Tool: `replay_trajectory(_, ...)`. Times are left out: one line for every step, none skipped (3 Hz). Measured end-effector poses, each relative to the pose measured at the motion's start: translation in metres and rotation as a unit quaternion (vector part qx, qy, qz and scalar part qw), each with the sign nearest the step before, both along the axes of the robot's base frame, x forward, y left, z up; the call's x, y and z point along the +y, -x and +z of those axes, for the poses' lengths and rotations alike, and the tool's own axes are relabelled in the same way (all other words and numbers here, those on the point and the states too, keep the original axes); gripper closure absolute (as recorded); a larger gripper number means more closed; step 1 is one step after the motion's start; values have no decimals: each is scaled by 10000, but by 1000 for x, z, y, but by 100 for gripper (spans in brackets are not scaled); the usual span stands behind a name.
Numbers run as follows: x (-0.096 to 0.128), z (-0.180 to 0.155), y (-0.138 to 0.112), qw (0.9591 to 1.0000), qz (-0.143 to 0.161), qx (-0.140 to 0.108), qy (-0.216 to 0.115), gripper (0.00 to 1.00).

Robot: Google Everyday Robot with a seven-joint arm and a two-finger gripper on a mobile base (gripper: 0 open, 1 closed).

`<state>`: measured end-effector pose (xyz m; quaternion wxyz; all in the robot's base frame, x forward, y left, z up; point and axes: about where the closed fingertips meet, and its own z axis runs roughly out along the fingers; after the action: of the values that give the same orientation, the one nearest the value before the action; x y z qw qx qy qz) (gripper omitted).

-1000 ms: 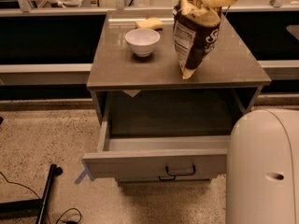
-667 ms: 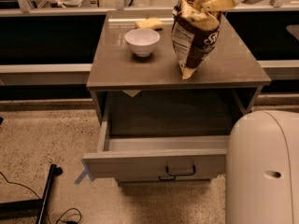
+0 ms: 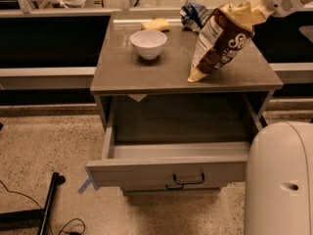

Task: Pick brown chip bag from top drawer and place on counter

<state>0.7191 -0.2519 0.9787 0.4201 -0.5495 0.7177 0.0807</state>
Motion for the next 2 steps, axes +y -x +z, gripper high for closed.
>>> replay_trajectory(5, -1, -3, 10000, 56, -28, -29, 50)
replay_trajectory(4, -21, -7, 9998, 81, 143, 120, 27)
